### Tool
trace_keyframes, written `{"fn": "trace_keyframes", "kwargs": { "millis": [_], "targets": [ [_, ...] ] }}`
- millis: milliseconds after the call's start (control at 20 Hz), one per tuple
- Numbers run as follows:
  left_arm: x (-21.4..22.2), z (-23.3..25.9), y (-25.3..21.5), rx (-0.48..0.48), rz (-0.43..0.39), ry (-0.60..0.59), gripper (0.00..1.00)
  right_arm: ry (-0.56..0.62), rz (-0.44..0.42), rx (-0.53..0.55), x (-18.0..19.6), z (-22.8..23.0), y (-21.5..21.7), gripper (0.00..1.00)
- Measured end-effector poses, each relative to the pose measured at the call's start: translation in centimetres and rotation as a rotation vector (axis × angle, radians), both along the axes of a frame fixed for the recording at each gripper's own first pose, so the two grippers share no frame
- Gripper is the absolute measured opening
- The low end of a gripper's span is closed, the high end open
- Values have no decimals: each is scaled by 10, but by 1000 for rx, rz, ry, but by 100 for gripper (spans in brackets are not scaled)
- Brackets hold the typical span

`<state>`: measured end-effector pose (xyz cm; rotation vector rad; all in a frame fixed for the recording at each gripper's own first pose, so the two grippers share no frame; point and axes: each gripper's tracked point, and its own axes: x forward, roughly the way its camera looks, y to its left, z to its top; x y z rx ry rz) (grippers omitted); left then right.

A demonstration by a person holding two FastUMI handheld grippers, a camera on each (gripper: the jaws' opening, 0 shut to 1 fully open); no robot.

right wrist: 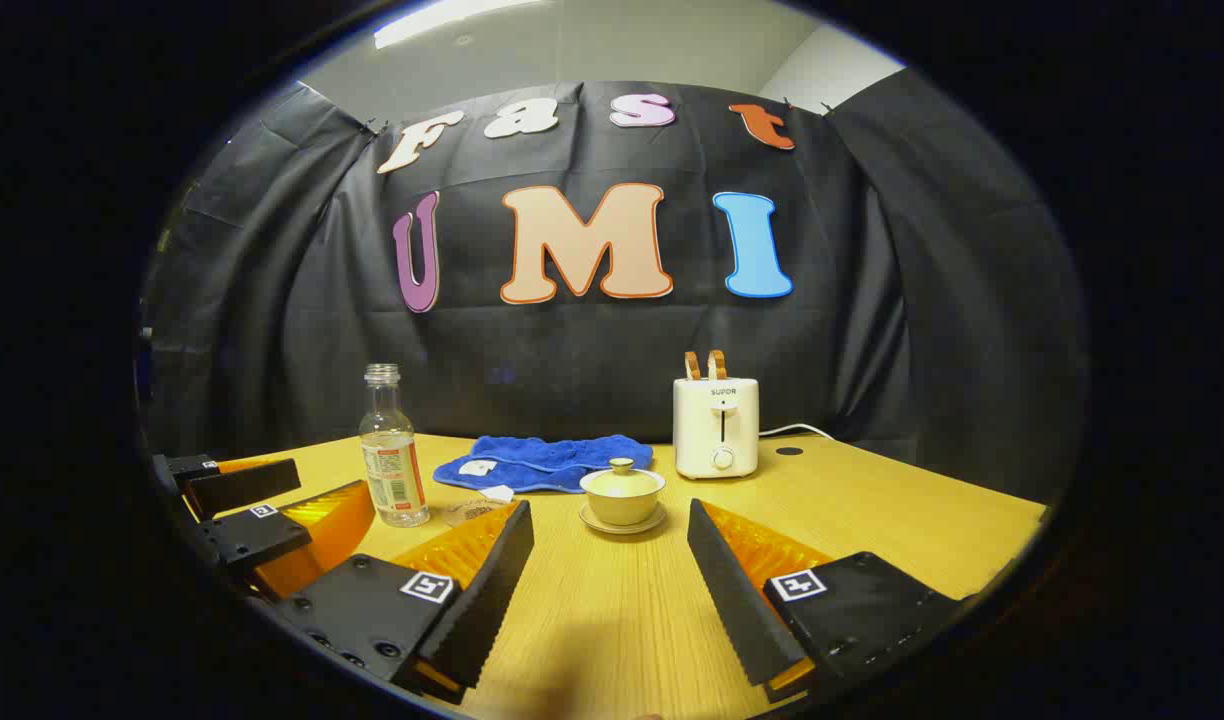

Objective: Open the teacup lid with one hand, grasp the water bottle and pour water into the teacup with the other hand; after pouring, place the water bottle on the coaster and then close the teacup lid.

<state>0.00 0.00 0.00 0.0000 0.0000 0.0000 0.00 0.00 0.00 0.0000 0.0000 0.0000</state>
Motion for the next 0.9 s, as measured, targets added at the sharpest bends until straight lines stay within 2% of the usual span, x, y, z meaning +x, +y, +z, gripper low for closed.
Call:
{"fn": "trace_keyframes", "kwargs": {
  "millis": [900],
  "targets": [
    [1,0,1,2,3,1,95,0,0,1,0,0,-1,99]
  ]
}}
